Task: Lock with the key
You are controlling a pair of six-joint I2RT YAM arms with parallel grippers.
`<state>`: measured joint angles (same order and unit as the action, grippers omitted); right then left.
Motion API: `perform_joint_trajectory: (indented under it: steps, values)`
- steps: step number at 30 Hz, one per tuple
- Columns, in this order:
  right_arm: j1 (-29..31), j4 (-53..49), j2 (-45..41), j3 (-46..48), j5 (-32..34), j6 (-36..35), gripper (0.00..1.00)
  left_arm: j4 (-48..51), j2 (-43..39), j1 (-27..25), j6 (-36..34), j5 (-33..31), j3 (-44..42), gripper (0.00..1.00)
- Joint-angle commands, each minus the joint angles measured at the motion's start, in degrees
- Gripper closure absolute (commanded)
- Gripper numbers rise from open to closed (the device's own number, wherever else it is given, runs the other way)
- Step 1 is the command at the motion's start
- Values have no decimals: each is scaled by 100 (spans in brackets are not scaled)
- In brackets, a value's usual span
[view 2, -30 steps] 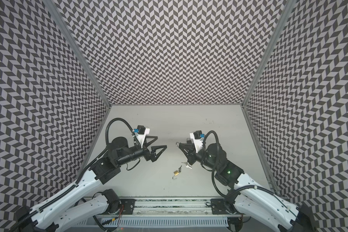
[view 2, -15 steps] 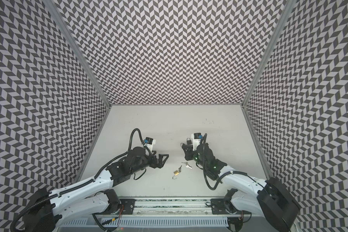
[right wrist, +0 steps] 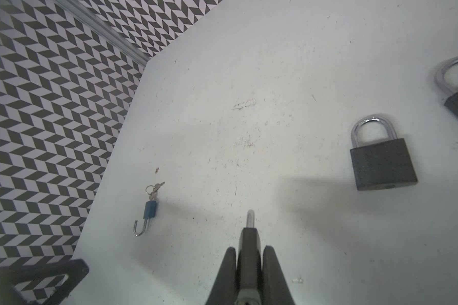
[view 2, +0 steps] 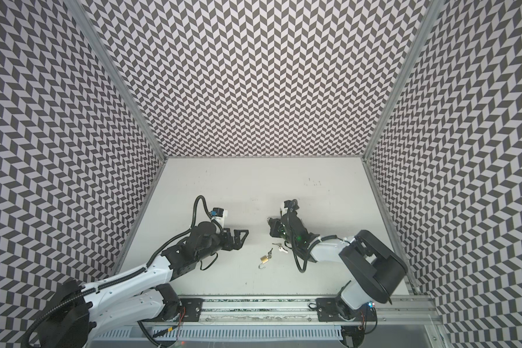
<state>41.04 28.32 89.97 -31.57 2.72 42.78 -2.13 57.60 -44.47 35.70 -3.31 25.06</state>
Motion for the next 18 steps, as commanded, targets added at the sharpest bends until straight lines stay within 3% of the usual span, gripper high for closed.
perform_joint_trajectory:
  steps: [1,7,18]
  values:
    - [-34,413,298,-334,294,366,100,-147,-139,24,95,-125,-111,0]
    - [-52,62,749,-719,710,687,100,-218,-426,32,213,-176,-266,0]
    - [-78,-54,1165,-888,639,898,98,-110,-445,59,231,-179,-285,0]
